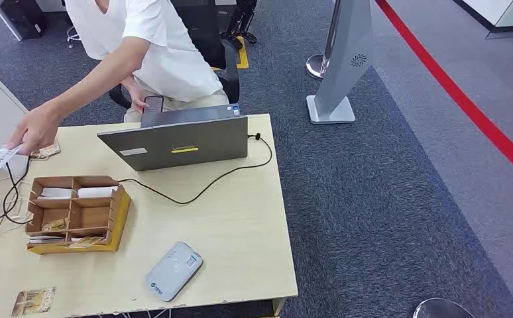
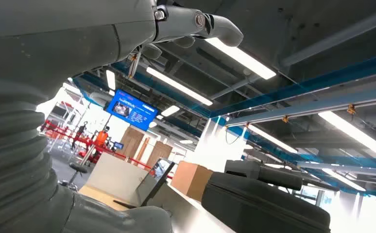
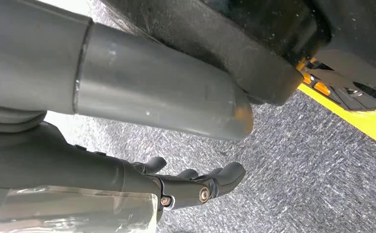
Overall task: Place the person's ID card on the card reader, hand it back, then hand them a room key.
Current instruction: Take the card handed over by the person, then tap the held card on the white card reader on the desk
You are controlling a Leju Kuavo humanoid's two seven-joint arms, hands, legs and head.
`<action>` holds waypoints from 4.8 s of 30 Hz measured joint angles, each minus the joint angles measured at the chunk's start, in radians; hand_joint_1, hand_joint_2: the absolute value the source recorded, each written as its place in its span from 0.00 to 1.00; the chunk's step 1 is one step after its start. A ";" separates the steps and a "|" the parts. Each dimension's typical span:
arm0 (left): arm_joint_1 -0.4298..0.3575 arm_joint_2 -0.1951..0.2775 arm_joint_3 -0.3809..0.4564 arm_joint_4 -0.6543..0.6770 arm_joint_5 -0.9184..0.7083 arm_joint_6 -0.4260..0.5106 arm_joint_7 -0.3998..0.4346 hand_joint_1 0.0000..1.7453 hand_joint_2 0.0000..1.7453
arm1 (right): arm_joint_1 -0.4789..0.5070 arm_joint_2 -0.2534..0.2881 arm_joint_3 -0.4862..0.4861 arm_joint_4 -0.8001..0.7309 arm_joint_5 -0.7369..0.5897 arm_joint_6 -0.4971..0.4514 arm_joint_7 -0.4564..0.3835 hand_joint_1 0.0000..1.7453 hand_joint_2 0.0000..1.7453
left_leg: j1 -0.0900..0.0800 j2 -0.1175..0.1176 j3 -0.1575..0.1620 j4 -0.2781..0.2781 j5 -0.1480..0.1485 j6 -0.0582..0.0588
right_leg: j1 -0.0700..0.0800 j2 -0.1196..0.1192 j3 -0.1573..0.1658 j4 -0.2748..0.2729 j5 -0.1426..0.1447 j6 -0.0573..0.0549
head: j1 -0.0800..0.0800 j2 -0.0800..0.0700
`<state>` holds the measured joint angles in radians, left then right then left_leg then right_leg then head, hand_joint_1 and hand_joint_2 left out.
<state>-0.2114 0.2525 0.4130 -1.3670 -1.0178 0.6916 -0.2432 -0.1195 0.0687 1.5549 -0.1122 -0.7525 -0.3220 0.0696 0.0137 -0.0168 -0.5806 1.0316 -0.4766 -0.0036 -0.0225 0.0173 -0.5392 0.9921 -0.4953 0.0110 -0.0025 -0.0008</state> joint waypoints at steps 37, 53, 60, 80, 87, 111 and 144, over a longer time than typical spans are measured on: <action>-0.201 0.030 -0.279 0.271 -0.315 -0.030 0.256 1.00 1.00 | -0.016 0.000 0.001 -0.005 0.058 0.018 0.025 0.00 0.00 | 0.000 0.002 -0.003 0.000 0.000 0.000 | 0.000 0.002 -0.003 0.000 0.001 0.000 | 0.000 0.000; -0.187 0.030 -0.291 0.277 -0.284 -0.039 0.250 1.00 1.00 | -0.019 0.000 0.001 -0.005 0.083 0.014 0.034 0.00 0.00 | 0.000 0.002 -0.003 0.000 0.000 0.000 | 0.000 0.002 -0.004 0.000 0.001 0.000 | 0.000 0.000; -0.164 0.015 -0.319 0.249 -0.276 -0.063 0.239 1.00 1.00 | -0.018 0.000 0.001 -0.005 0.084 0.012 0.042 0.00 0.00 | 0.000 0.002 -0.003 0.000 0.000 0.000 | 0.000 0.002 -0.004 0.000 0.001 0.000 | 0.000 0.000; 0.100 -0.111 -0.747 -0.205 -0.429 -0.056 0.240 1.00 1.00 | -0.018 0.000 0.001 -0.006 0.088 0.005 0.060 0.00 0.00 | -0.001 0.002 -0.004 0.000 0.000 0.001 | -0.001 0.002 -0.004 0.000 0.001 0.000 | 0.000 0.000; 0.112 -0.118 -0.796 -0.223 -0.428 -0.054 0.241 1.00 1.00 | -0.017 0.000 0.001 -0.006 0.086 0.005 0.060 0.00 0.00 | -0.001 0.002 -0.004 0.000 0.000 0.001 | -0.001 0.002 -0.004 0.000 0.001 0.000 | 0.000 0.000; 0.260 -0.266 -0.906 -0.098 -0.369 -0.002 0.150 1.00 1.00 | -0.014 0.000 0.001 -0.006 0.085 0.003 0.088 0.00 0.00 | -0.001 0.001 -0.005 0.000 -0.001 0.001 | -0.001 0.001 -0.004 -0.001 0.000 0.001 | 0.000 0.000; 0.374 -0.329 -0.817 -0.031 -0.395 -0.002 0.191 1.00 1.00 | -0.008 0.001 0.001 -0.006 0.081 -0.016 0.119 0.00 0.00 | -0.001 0.001 -0.005 0.000 -0.001 0.001 | -0.001 0.001 -0.004 -0.001 0.000 0.001 | 0.000 0.000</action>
<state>0.1626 -0.0766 -0.4039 -1.3981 -1.4126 0.6901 -0.0525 -0.1278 0.0694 1.5557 -0.1179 -0.6715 -0.3383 0.1890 0.0123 -0.0157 -0.5853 1.0320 -0.4780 -0.0024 -0.0235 0.0185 -0.5436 0.9911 -0.4950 0.0117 -0.0026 -0.0009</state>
